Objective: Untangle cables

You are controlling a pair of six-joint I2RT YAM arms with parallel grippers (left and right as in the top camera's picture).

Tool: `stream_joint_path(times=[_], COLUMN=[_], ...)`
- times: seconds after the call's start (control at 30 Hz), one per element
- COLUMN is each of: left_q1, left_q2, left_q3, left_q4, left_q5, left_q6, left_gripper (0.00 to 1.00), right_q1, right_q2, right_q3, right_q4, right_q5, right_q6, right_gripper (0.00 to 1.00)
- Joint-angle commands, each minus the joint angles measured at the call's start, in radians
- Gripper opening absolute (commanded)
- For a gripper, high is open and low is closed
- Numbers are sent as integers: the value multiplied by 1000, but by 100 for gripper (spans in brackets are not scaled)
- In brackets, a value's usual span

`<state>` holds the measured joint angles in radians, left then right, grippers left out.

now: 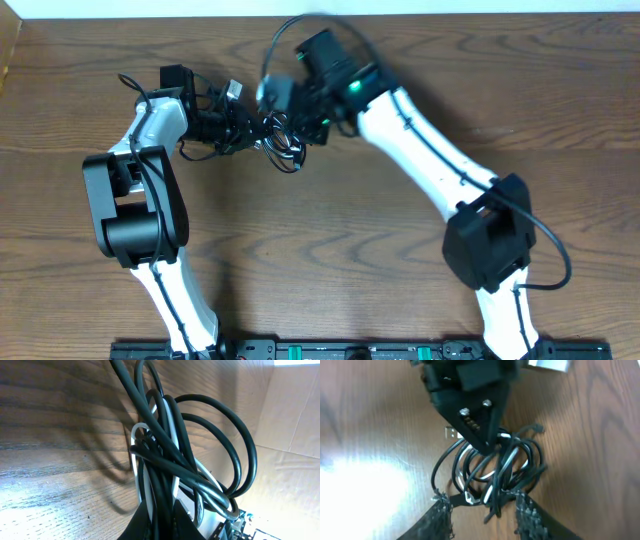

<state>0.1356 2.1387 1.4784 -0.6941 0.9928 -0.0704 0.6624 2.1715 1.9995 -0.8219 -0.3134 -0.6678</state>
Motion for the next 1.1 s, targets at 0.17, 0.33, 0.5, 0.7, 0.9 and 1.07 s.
stream_joint_path(times=[0.17,0.33,0.5,0.7,0.9,1.07], left_q1=[2,2,2,2,2,2], left_q2=[-3,-3,-3,-3,-3,-3], left_q3=[-3,-3,-3,-3,-3,-3], left_q4=[0,1,1,1,1,1], left_q5=[18,18,18,18,17,17], left_q6=[20,20,20,20,20,20], left_gripper=[8,7,7,8,7,7], right_q1=[66,64,65,63,63,54], right_q2=[71,136,188,187,88,-5], right_q3=[-5,-5,-5,-4,-4,-4], right_q4=[6,63,118,146,72,-3], right_q5=[233,233,237,262,211,80], right_q6=[-184,-187,-187,-185,-120,-114], right_gripper=[46,47,38,1,1,1])
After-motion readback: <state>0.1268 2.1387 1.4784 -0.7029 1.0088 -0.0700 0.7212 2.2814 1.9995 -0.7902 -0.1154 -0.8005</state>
